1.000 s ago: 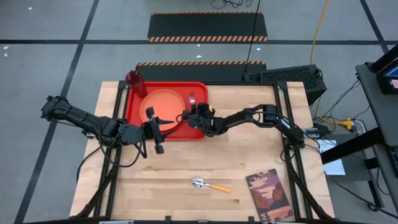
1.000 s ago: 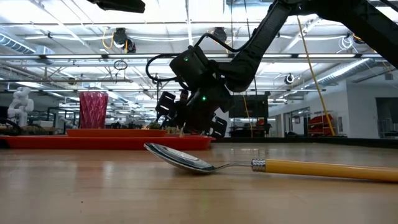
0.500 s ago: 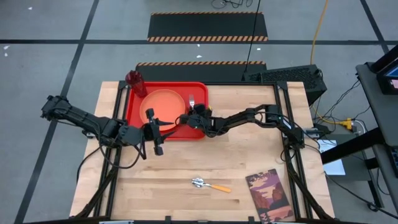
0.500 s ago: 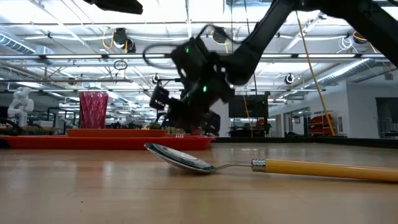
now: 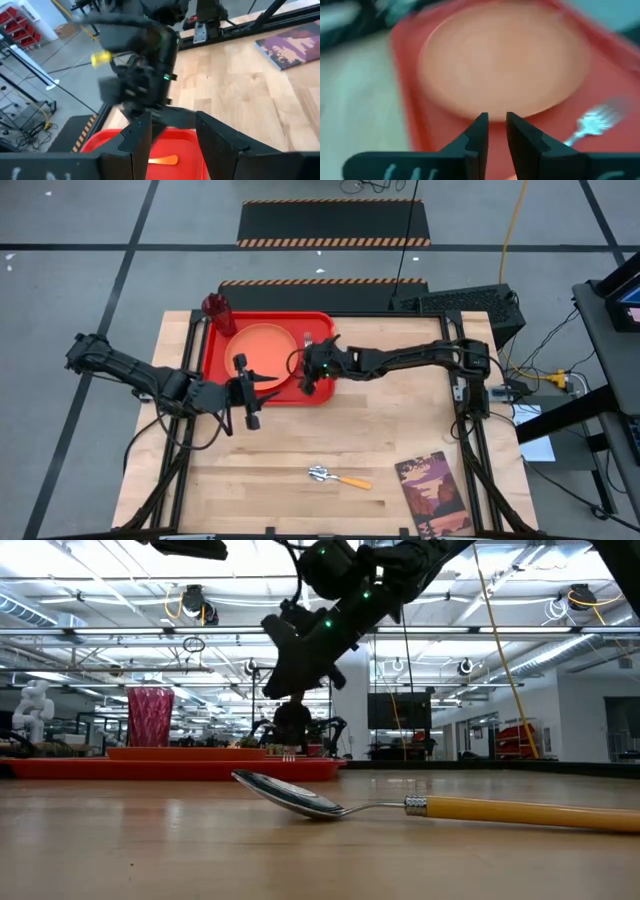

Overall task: Pick and place plate/cup/fork/spoon on tray
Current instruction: Put the orange fork on the orange tray to the right of the light orange plate

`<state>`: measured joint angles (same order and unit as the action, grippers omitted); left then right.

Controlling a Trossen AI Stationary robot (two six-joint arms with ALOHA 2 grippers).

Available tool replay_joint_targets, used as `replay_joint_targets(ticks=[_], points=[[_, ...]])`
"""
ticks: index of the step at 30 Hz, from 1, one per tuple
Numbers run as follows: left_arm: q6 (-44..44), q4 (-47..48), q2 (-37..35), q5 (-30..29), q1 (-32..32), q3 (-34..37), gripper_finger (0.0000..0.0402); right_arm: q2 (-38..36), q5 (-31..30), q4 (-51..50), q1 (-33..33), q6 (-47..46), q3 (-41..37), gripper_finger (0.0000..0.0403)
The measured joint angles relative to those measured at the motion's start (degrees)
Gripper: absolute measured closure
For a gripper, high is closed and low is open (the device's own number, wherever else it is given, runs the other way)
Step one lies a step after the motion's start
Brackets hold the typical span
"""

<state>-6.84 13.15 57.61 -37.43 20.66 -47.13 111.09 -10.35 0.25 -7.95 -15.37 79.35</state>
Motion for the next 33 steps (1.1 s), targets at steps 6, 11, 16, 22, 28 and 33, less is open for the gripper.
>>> replay_joint_targets(ticks=[6,11,16,22,28,33], points=[[-2.13,-0.17,-2.55,0.04,-0.07,0.0,0.0245,1.26,8.33,-7.5,-0.47,13.27,0.0,0.0378],[-4.75,-1.47,-4.24,0.0,-0.36,0.0,0.0245,4.4,9.61,-8.64,-1.45,14.6,-0.07,0.04],[-7.06,-3.39,-4.18,0.06,-1.48,0.0,0.0245,6.75,10.4,-8.19,-2.79,15.63,0.0,0.0402],[-7.65,-3.44,-3.99,0.12,-3.19,0.0,0.0245,8.85,10.38,-8.07,-3.75,15.89,-0.02,0.0402],[-7.2,-3.13,-4.01,0.21,-3.6,0.0,0.0245,9.72,10.32,-7.11,-4.1,16.23,0.11,0.0402],[-7.0,-3.15,-4.01,0.44,-3.6,0.0,0.0245,9.87,10.32,-5.05,-4.14,16.89,0.09,0.0403]])
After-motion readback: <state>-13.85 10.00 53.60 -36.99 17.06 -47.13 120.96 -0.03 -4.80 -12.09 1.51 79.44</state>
